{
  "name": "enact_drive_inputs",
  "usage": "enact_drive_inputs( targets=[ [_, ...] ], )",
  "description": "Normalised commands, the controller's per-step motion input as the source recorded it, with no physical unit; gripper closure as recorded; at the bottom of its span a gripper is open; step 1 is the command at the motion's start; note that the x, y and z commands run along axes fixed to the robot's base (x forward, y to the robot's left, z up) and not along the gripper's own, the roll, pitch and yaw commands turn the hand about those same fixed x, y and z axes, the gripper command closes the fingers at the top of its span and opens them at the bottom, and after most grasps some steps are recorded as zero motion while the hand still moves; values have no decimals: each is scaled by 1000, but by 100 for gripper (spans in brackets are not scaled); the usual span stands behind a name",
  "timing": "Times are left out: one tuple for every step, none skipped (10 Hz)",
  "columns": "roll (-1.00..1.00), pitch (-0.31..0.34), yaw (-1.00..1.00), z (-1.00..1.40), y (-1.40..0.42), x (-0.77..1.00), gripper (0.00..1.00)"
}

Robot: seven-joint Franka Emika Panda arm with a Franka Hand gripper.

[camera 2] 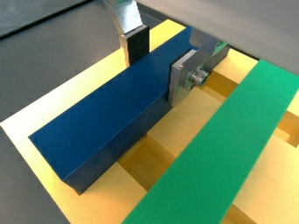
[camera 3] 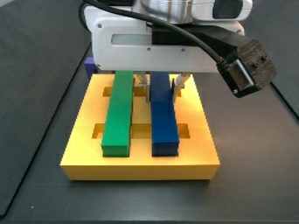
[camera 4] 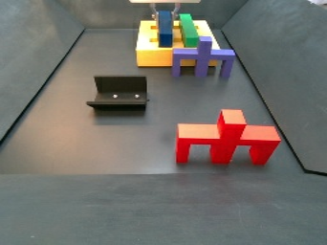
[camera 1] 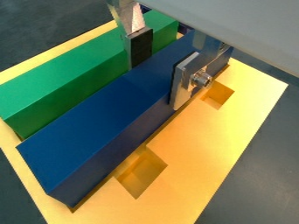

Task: Pick up the blue object. Move up. Move to above the board. Insert the blue object.
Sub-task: Insert the blue object.

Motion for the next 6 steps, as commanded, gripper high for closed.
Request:
enact_drive_inputs(
  targets=[
    [51,3,-266,-246,-57,0,100],
    [7,53,-200,-283,0,214,100],
    [0,6,-54,-274,46,0,100],
    [50,3,0,-146,0,0,100],
    [14,0,0,0,0,0,100],
    [0,0,0,0,0,0,100]
  ],
)
